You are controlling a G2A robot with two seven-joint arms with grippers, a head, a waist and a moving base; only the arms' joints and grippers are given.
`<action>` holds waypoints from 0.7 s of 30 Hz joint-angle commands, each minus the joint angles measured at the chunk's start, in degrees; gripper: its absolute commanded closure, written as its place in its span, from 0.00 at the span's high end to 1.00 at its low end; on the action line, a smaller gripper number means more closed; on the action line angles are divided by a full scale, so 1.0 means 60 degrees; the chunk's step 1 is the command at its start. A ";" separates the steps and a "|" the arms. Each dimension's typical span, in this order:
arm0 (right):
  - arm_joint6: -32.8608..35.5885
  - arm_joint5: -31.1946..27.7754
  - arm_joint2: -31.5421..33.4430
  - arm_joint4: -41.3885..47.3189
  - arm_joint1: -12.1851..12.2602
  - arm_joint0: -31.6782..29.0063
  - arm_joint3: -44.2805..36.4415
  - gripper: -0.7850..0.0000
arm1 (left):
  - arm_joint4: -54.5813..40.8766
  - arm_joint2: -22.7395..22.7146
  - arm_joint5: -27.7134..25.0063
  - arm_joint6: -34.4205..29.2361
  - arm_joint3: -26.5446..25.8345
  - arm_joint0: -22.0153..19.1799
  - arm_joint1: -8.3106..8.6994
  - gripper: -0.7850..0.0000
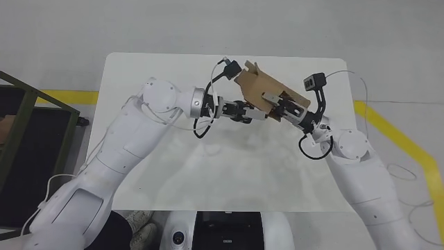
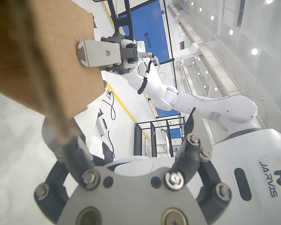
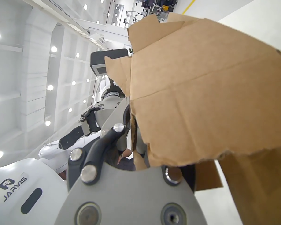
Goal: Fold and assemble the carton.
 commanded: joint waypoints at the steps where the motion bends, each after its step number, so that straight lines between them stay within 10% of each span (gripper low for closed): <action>1: 0.0005 0.0000 -0.0013 0.0008 -0.0009 0.0005 0.0013 0.00 | 0.0010 -0.0013 0.0007 0.0000 -0.0025 0.0020 0.0005 1.00; 21: 0.1163 0.0471 0.0285 0.0400 0.0036 0.0291 0.0844 0.00 | 0.0145 -0.1446 0.0045 -0.0404 -0.0225 0.0689 0.0416 1.00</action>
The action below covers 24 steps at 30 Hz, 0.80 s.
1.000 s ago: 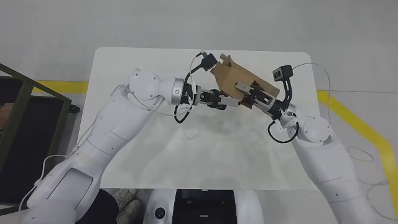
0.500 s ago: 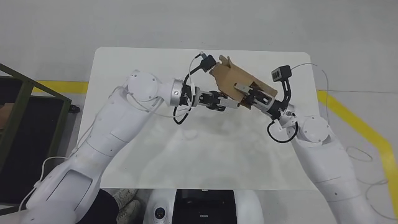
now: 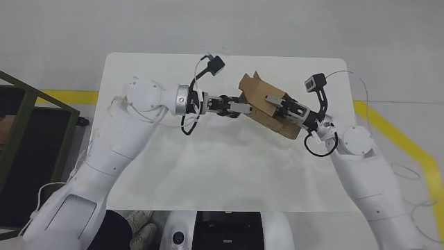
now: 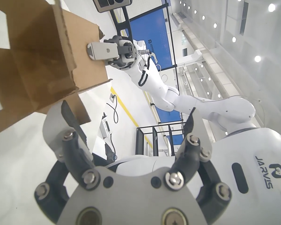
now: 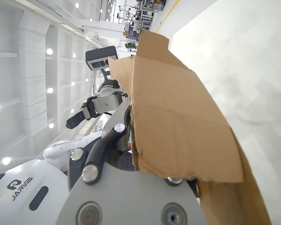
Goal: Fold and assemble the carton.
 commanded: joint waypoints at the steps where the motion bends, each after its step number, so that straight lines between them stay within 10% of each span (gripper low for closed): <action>1: 0.0177 -0.0017 0.0031 0.0061 0.0007 0.0035 0.0095 0.00 | 0.0005 -0.0313 -0.0015 -0.0004 -0.0006 0.0160 0.0080 1.00; 15: 0.1250 0.0089 0.0276 0.0279 0.0097 0.0136 0.0141 0.00 | 0.1373 -0.1400 -0.3075 0.1499 0.0508 0.0868 0.0324 1.00; 24: 0.1250 0.0089 0.0276 0.0279 0.0097 0.0136 0.0141 0.00 | 0.1392 -0.1417 -0.3137 0.1550 0.0523 0.0888 0.0327 1.00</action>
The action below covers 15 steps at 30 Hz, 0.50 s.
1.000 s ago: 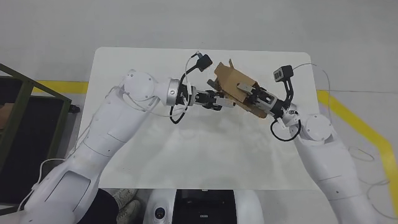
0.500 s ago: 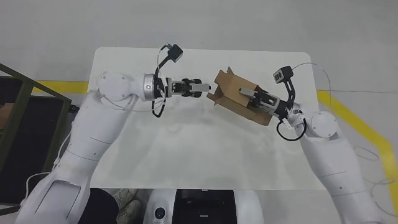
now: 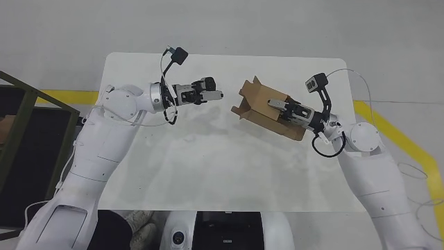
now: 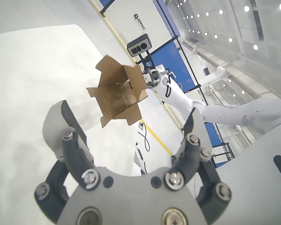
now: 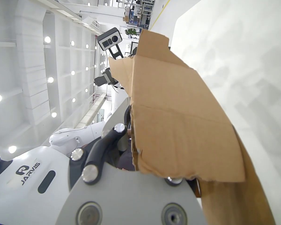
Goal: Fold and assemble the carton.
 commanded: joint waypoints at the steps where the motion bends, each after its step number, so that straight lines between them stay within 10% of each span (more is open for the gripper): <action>1: 0.0000 0.0000 0.0000 -0.0001 0.0000 0.0000 0.0000 0.00 | 0.0001 0.0000 -0.0001 0.0001 0.0000 0.0000 0.0000 1.00; 15: 0.0000 0.0000 0.0000 -0.0001 0.0000 0.0000 0.0000 0.00 | 0.0031 0.0002 0.0022 0.0049 -0.0008 0.0019 0.0000 1.00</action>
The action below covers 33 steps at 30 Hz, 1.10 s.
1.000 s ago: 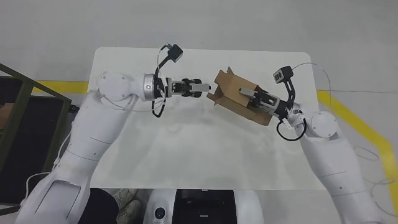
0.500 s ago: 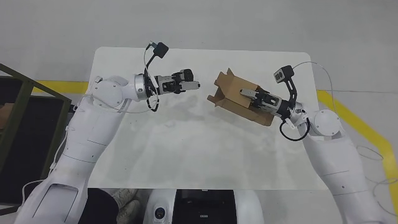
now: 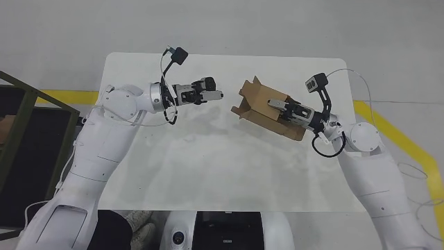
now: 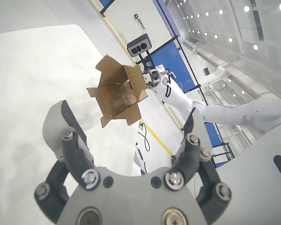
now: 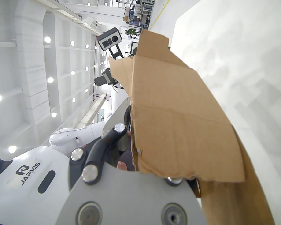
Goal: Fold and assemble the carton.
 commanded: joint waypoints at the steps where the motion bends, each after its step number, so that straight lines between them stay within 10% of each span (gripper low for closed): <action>1: 0.0000 0.0000 0.0000 0.0000 0.0000 0.0000 0.0000 0.00 | 0.0207 0.0019 0.0078 0.0189 -0.0057 0.0051 0.0002 1.00; 11: 0.0000 0.0000 0.0000 0.0000 0.0000 0.0000 0.0000 0.00 | 0.1317 0.0190 -0.0480 0.0919 0.1454 -0.0890 -0.0041 1.00; 22: 0.0000 0.0000 0.0000 0.0000 0.0000 0.0000 0.0000 0.00 | 0.2541 0.0774 -0.3966 0.1336 0.3287 -0.2070 -0.0091 1.00; 33: 0.0000 0.0000 0.0000 0.0000 0.0000 0.0000 0.0000 0.00 | 0.4816 0.1082 -0.4705 0.2796 0.2204 -0.2030 0.0299 1.00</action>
